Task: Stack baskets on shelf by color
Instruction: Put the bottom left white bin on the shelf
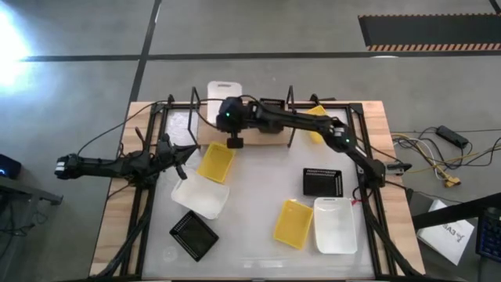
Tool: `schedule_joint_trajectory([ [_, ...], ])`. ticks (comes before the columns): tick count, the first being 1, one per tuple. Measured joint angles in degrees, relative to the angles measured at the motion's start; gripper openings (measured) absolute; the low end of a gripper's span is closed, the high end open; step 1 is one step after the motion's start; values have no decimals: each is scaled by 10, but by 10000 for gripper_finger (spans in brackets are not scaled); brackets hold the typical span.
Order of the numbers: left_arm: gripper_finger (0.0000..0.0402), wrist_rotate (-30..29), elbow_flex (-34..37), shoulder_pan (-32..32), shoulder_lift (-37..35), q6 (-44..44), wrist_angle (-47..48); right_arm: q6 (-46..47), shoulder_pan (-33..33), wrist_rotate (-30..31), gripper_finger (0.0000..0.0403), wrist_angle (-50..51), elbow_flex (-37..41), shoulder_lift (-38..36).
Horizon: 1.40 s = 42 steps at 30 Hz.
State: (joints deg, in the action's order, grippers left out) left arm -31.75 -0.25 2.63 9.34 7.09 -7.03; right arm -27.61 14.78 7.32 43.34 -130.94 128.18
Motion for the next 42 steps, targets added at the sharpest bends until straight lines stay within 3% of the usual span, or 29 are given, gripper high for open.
schedule_joint_trajectory([
  [10, 4, 0, 0, 0, 0, 0, 0, -31, -6, -18, 8, -30, -39, 69],
  [21, 4, 0, 0, 0, 0, 0, 0, 25, -15, -18, 9, -57, -40, 65],
  [32, 4, 0, 0, 0, 0, 0, 0, 21, -14, -18, 11, -74, -40, 71],
  [42, 4, 0, 0, 0, 0, 0, 0, 19, -14, -31, 98, -77, -40, 71],
])
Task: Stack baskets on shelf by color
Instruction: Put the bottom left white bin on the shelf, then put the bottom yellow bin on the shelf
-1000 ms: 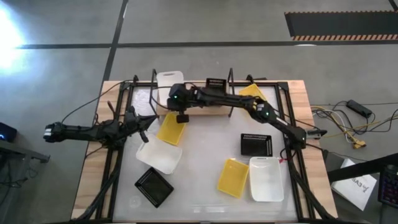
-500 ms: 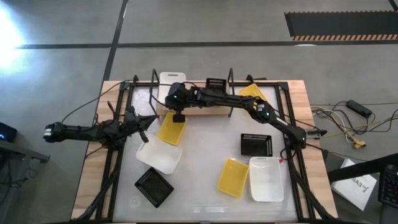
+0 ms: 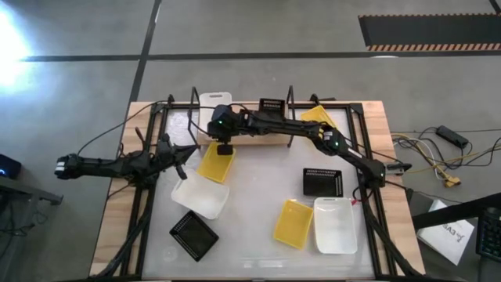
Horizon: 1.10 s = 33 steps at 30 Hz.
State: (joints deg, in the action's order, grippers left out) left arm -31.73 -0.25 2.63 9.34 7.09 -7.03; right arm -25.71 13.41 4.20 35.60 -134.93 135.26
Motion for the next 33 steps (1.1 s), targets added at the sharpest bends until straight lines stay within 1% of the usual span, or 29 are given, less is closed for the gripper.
schedule_joint_trajectory([
  [5, 4, 0, 0, 0, 0, 0, 0, -22, -2, 4, 128, 2, 0, -10],
  [8, 4, 0, 0, 0, 0, 0, 0, -12, -9, 3, 133, 14, 0, -40],
  [11, 4, 0, 0, 0, 0, 0, 0, 7, -21, 2, 131, 50, 0, -77],
  [13, 4, 0, 0, 0, 0, 0, 0, 18, -30, -10, 125, 91, 1, -98],
  [18, 4, 0, 0, 0, 0, 0, 0, 52, -58, -104, 106, 199, 3, -124],
  [20, 4, 0, 0, 0, 0, 0, 0, 63, -72, -122, 97, 233, 5, -127],
  [24, 4, 0, 0, 0, 0, 0, 0, 81, -104, -121, 79, 261, 36, -132],
  [28, 4, 0, 0, 0, 0, 0, 0, 104, -132, -117, 60, 253, 91, -147],
  [31, 4, 0, 0, 0, 0, 0, 0, 139, -151, -116, 48, 246, 135, -161],
  [33, 4, 0, 0, 0, 0, 0, 0, 166, -168, -102, 41, 234, 168, -176],
])
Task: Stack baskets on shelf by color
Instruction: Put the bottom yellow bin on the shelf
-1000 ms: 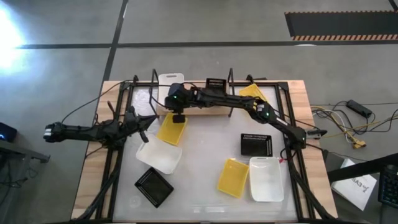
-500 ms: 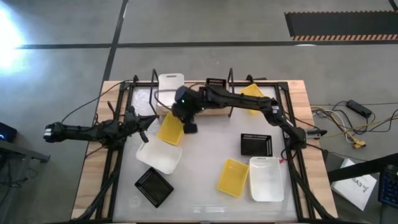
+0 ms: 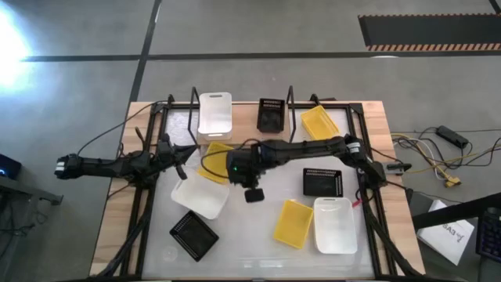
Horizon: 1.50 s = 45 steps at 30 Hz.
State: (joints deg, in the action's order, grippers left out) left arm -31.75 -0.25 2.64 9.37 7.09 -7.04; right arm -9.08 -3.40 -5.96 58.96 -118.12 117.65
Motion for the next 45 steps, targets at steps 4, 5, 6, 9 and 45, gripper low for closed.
schedule_joint_trajectory([
  [4, 4, 0, 0, 0, 0, 0, 0, 64, -52, 86, 30, -11, 64, -48],
  [5, 4, 0, 0, 0, 1, 0, 0, 86, -67, 107, 28, -11, 80, -63],
  [6, 4, 0, 0, 0, 1, 0, 0, 110, -83, 124, 28, -11, 97, -80],
  [9, 4, 0, 0, 0, 0, 0, 0, 195, -125, 145, 27, -9, 149, -124],
  [45, 4, 0, 0, 0, 3, 0, 0, 480, -287, 90, 181, -35, 270, -143],
])
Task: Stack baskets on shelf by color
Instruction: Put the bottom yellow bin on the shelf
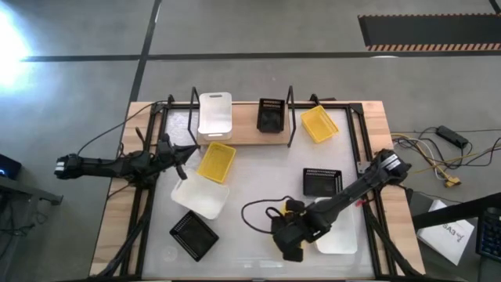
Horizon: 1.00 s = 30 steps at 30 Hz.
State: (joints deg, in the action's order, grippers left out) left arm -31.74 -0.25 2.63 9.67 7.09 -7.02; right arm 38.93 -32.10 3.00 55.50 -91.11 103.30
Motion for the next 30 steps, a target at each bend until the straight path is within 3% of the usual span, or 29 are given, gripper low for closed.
schedule_joint_trajectory([
  [10, 4, 0, 0, 0, 0, 0, 0, 24, -4, -4, 183, -2, 0, 66],
  [16, 4, 0, 0, 0, 0, 0, 0, 20, -7, -22, 159, -1, -3, 91],
  [22, 4, 0, 0, 0, 0, 0, 0, 9, -7, -28, 130, 11, -16, 71],
  [30, 4, 0, 0, 0, 1, 0, 0, 22, -19, -2, 125, 7, -43, 23],
])
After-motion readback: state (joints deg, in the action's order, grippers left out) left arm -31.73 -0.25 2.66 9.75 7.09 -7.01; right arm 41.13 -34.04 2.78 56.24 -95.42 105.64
